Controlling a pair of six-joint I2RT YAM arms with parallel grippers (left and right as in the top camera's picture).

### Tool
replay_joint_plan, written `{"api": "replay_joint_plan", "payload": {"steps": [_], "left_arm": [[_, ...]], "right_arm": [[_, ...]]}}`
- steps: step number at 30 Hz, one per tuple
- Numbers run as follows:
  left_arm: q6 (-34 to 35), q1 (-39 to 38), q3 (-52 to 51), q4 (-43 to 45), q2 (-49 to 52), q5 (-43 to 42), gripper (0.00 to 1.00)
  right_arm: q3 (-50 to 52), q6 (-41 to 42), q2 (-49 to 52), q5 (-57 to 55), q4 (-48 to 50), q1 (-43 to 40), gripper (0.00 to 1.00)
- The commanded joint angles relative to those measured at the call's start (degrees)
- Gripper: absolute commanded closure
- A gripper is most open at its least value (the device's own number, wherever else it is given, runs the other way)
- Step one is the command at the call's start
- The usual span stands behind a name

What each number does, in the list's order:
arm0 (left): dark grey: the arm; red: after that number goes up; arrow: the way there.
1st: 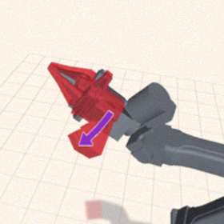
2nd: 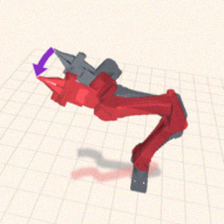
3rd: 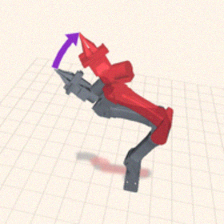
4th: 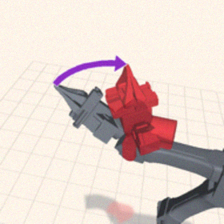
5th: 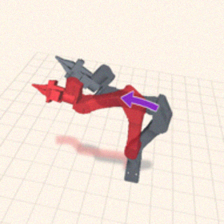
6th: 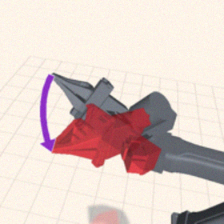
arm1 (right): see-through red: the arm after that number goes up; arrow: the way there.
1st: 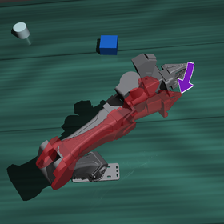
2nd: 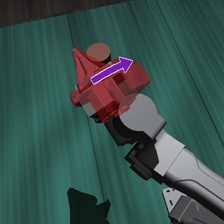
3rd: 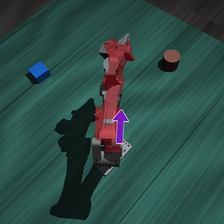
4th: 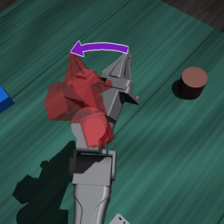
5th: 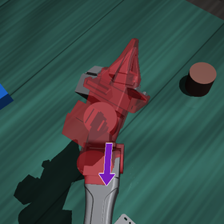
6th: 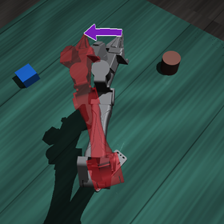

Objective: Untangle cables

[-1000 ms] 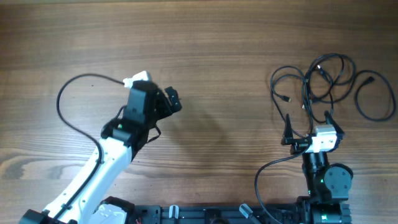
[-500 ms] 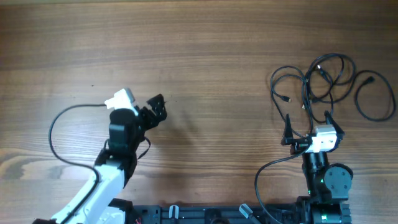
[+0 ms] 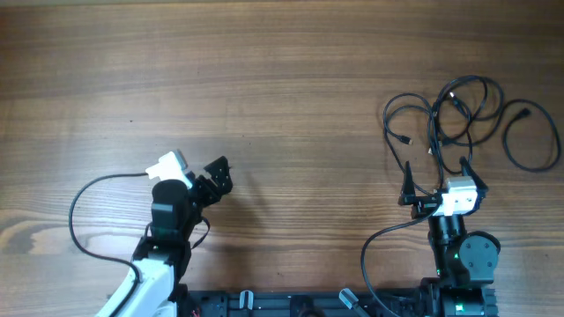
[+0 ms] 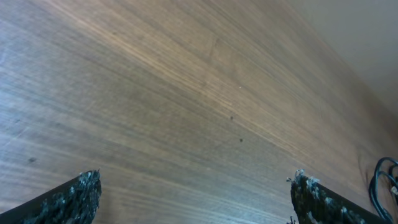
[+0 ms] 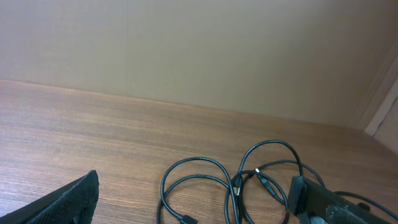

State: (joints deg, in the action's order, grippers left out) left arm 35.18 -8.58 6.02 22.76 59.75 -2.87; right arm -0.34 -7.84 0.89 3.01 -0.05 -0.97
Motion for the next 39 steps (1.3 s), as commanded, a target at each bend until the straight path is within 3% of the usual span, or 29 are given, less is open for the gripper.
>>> {"api": "replay_joint_plan", "payload": {"steps": [1,14,20,23,24,26,32,35,39], "left_arm": [[-0.4,0.5,-2.9,0.4,-3.3,0.6,0.0],[-0.5,0.5,-5.7,-1.8,-12.7,1.8,0.0],[-0.5,0.5,-5.7,-11.8,-26.9,3.6,0.0],[-0.5,0.5,-5.7,-20.3,-36.6,5.1,0.0],[-0.7,0.5,-5.7,-27.4,-44.1,6.2,0.0],[-7.0,0.5,-5.7,-26.9,-49.9,5.2,0.0],[-13.7,1.6,-5.7,-26.9,-59.6,4.8,0.01],[-15.3,3.6,-5.7,-27.1,-59.6,3.9,0.0],[-22.3,6.8,-5.7,-27.3,-59.6,0.0,0.0]], "right_arm": [[0.1,-0.8,-0.7,0.9,0.1,-0.2,0.0],[0.1,-0.8,-0.7,0.9,0.1,-0.2,0.0],[0.1,-0.8,-0.7,0.9,0.1,-0.2,0.0],[0.1,-0.8,-0.7,0.9,0.1,-0.2,0.0],[0.1,-0.8,-0.7,0.9,0.1,-0.2,0.0],[0.1,-0.8,-0.7,0.9,0.1,-0.2,0.0],[0.1,-0.8,-0.7,0.9,0.1,-0.2,0.0],[0.1,-0.8,-0.7,0.9,0.1,-0.2,0.0],[0.1,-0.8,-0.7,0.9,0.1,-0.2,0.0]]}}
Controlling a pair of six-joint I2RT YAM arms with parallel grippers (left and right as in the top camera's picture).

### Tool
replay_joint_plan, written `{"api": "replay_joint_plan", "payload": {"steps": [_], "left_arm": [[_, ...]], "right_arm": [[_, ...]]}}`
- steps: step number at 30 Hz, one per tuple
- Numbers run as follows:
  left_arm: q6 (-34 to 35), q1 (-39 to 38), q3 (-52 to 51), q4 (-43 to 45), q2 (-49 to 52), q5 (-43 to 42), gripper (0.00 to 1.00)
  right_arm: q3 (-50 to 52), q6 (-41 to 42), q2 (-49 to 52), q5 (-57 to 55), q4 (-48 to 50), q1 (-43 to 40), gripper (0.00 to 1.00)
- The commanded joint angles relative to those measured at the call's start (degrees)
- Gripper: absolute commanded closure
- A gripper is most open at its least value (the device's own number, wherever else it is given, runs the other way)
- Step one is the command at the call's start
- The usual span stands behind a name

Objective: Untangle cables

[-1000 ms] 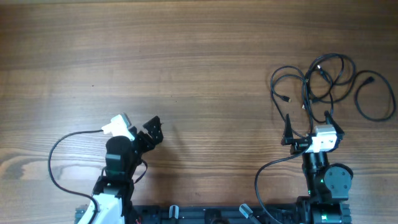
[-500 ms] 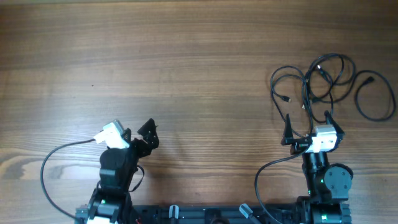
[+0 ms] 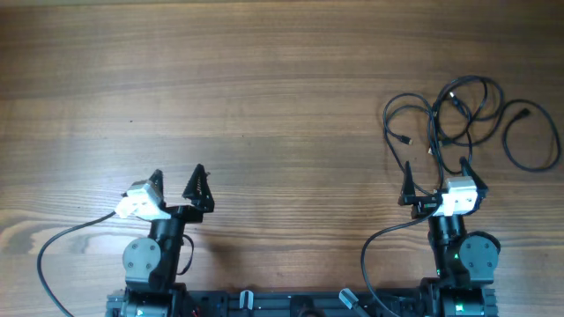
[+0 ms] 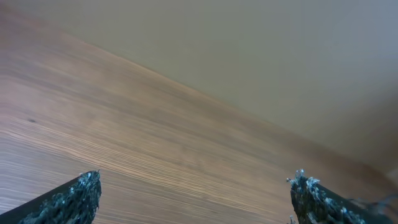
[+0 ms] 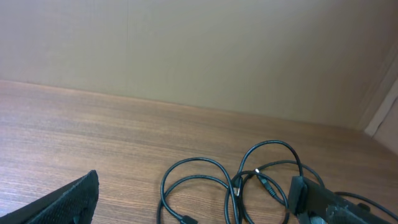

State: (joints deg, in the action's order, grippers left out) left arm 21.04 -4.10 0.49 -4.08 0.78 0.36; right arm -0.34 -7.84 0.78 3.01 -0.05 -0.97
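Note:
A tangle of thin black cables (image 3: 458, 110) lies on the wooden table at the far right, with one loop (image 3: 531, 136) spread toward the right edge. My right gripper (image 3: 436, 169) stands open just in front of the tangle, with nothing between its fingers. In the right wrist view the cable loops (image 5: 249, 180) and their small plugs lie ahead, between the open fingers (image 5: 71, 199). My left gripper (image 3: 177, 176) stands open at the front left, far from the cables. Its wrist view shows only bare wood between the fingers (image 4: 78, 196).
The wooden table (image 3: 264, 88) runs wide to the left of the tangle. The left arm's own feed cable (image 3: 53, 251) loops at the front left, and the right arm's own feed cable (image 3: 374, 251) at the front right. A beige wall (image 5: 199, 50) rises past the far edge.
My left arm has drawn back to the front edge. Its gripper, which pointed right and down at the table, now faces straight away and sees the wall. It is still open. The right arm and cables are unchanged.

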Motion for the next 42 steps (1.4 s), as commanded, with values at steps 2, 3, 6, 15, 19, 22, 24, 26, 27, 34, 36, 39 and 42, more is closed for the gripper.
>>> {"api": "replay_joint_plan", "payload": {"steps": [2,3,6,15,19,22,24,26,27,34,36,39,42], "left_arm": [[-11.3,2.7,-0.2,-0.4,-0.6,-3.4,0.01],[-12.4,2.7,-0.2,-0.4,-0.6,-3.3,0.0],[-15.9,2.7,-0.2,-0.4,-0.6,-3.4,0.0],[-22.3,1.4,-0.2,-0.4,-0.6,-4.0,0.0],[-17.8,1.4,-0.2,-0.2,-0.6,-4.0,0.0],[-17.8,1.4,-0.2,-0.2,-0.6,-4.0,0.0],[-17.8,1.4,-0.2,-0.2,-0.6,-4.0,0.0],[-17.8,1.4,-0.2,-0.2,-0.6,-4.0,0.0],[-17.8,1.4,-0.2,-0.2,-0.6,-4.0,0.0],[-17.8,1.4,-0.2,-0.2,-0.6,-4.0,0.0],[-17.8,1.4,-0.2,-0.2,-0.6,-4.0,0.0],[-17.8,1.4,-0.2,-0.2,-0.6,-4.0,0.0],[-17.8,1.4,-0.2,-0.2,-0.6,-4.0,0.0]], "right_arm": [[0.1,-0.8,-0.6,0.9,0.1,-0.2,0.0],[0.1,-0.8,-0.6,0.9,0.1,-0.2,0.0],[0.1,-0.8,-0.6,0.9,0.1,-0.2,0.0],[0.1,-0.8,-0.6,0.9,0.1,-0.2,0.0],[0.1,-0.8,-0.6,0.9,0.1,-0.2,0.0],[0.1,-0.8,-0.6,0.9,0.1,-0.2,0.0],[0.1,-0.8,-0.6,0.9,0.1,-0.2,0.0],[0.1,-0.8,-0.6,0.9,0.1,-0.2,0.0],[0.1,-0.8,-0.6,0.9,0.1,-0.2,0.0],[0.1,-0.8,-0.6,0.9,0.1,-0.2,0.0],[0.1,-0.8,-0.6,0.9,0.1,-0.2,0.0],[0.1,-0.8,-0.6,0.9,0.1,-0.2,0.0],[0.1,-0.8,-0.6,0.9,0.1,-0.2,0.0]]}}
